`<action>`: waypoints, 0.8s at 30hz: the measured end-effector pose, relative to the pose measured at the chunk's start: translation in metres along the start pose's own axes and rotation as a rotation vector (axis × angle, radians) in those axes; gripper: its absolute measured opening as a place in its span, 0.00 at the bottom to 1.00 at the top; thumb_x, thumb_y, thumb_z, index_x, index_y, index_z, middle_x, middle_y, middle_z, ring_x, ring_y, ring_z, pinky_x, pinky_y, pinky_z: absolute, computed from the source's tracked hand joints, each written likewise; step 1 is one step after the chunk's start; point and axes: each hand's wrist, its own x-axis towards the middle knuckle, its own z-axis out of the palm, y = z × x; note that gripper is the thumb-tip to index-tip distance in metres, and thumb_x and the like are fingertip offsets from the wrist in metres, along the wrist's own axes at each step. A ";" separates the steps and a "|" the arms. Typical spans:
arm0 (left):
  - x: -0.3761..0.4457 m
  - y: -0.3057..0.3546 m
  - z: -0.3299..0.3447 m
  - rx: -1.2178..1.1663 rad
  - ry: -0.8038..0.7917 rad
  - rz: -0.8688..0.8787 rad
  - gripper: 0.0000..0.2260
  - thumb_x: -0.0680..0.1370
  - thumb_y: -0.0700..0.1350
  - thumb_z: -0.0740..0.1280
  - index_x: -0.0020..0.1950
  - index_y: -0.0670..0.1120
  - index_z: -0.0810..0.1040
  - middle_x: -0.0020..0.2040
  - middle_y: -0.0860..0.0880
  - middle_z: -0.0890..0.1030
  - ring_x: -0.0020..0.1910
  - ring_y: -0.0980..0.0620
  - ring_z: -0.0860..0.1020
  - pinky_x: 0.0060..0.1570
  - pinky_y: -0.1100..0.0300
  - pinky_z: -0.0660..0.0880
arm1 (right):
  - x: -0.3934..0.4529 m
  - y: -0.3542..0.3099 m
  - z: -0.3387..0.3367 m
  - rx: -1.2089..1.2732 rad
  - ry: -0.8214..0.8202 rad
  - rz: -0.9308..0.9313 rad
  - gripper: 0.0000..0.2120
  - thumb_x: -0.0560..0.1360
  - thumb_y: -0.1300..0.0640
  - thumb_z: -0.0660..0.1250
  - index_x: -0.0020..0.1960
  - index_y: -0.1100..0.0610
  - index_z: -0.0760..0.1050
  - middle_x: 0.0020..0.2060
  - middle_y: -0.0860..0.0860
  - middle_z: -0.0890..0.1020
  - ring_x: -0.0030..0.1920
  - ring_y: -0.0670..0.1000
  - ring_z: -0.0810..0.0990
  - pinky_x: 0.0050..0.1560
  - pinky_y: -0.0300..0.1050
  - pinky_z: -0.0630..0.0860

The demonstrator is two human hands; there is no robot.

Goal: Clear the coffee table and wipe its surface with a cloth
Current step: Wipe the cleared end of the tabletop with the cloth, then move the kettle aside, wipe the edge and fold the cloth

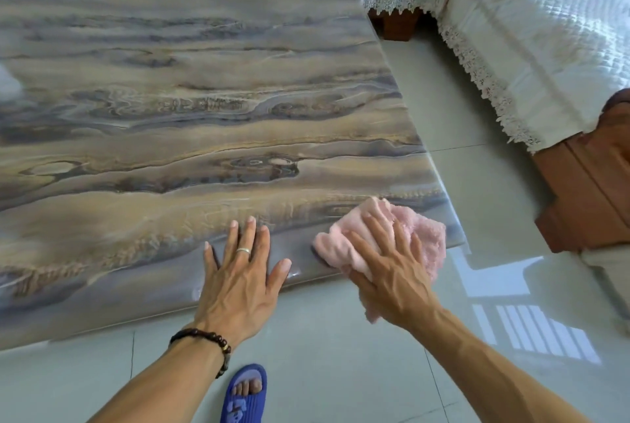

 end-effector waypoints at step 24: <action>0.004 0.020 0.007 -0.021 0.033 0.017 0.41 0.68 0.66 0.26 0.78 0.50 0.41 0.78 0.50 0.40 0.76 0.48 0.38 0.72 0.43 0.37 | 0.021 0.020 -0.031 -0.055 -0.120 0.181 0.33 0.73 0.32 0.41 0.76 0.40 0.54 0.77 0.53 0.51 0.76 0.67 0.43 0.71 0.73 0.53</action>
